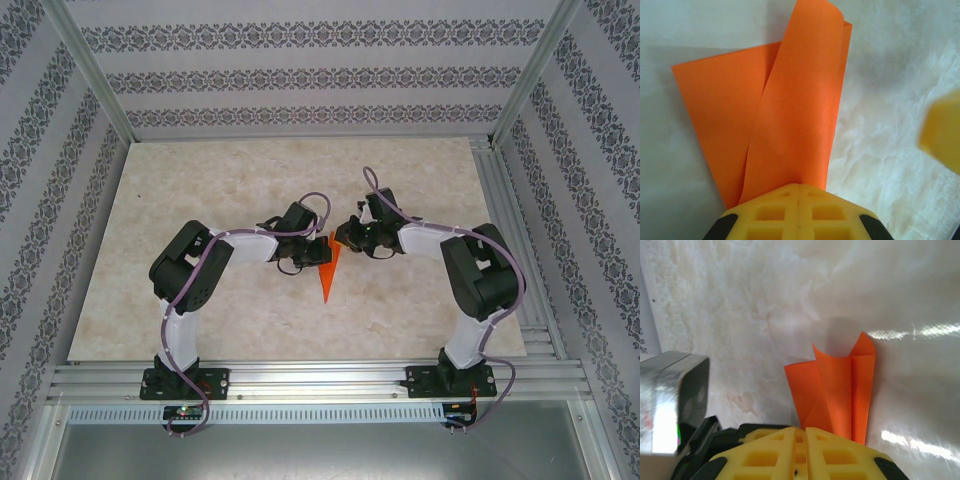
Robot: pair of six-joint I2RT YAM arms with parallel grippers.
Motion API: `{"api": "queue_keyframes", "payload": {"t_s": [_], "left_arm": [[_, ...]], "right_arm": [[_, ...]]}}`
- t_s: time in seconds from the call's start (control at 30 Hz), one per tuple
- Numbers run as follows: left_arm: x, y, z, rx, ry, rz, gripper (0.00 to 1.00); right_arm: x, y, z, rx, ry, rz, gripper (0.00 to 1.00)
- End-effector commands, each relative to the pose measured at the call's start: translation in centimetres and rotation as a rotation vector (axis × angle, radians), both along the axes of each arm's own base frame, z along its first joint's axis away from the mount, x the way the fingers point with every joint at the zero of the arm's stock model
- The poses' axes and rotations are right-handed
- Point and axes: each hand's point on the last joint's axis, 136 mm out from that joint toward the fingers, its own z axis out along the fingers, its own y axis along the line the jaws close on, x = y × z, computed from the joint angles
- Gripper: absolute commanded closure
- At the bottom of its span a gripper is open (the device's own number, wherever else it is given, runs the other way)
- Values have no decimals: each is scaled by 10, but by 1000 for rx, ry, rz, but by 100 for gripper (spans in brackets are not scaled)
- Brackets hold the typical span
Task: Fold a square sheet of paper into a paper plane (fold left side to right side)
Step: Fold the wing for the fifth time at the center of the table.
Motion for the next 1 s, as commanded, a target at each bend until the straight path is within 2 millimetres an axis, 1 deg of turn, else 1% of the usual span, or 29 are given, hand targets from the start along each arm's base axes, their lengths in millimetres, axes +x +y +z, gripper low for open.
{"api": "queue_keyframes", "payload": {"t_s": [0.0, 0.13, 0.2, 0.3, 0.4, 0.57, 0.67, 0.73, 0.83, 0.97], "left_arm": [[-17, 28, -40, 149, 66, 26, 97], [-16, 27, -37, 144, 58, 23, 97], [-16, 26, -32, 138, 55, 24, 95], [-14, 24, -16, 118, 31, 23, 91], [-14, 22, 7, 88, -3, 14, 87], [-15, 20, 50, 30, -65, 2, 76], [-18, 22, 66, 11, -87, 5, 66], [-19, 30, 67, 39, -85, 28, 61], [-24, 38, 58, 71, -61, 48, 56], [-27, 36, 44, 68, -5, 51, 55]], "right_arm": [[9, 12, -2, 14, -5, 4, 86], [10, 18, -11, 1, 11, 20, 86], [9, 17, -17, -19, 22, 20, 85], [7, 14, -27, -38, 41, 20, 85], [5, 11, -31, -53, 48, 21, 85], [5, 11, -28, -48, 37, 24, 85], [6, 13, -25, -41, 32, 29, 85], [6, 12, -24, -43, 28, 28, 85], [5, 12, -23, -44, 25, 28, 84], [5, 13, -23, -40, 22, 29, 84]]}}
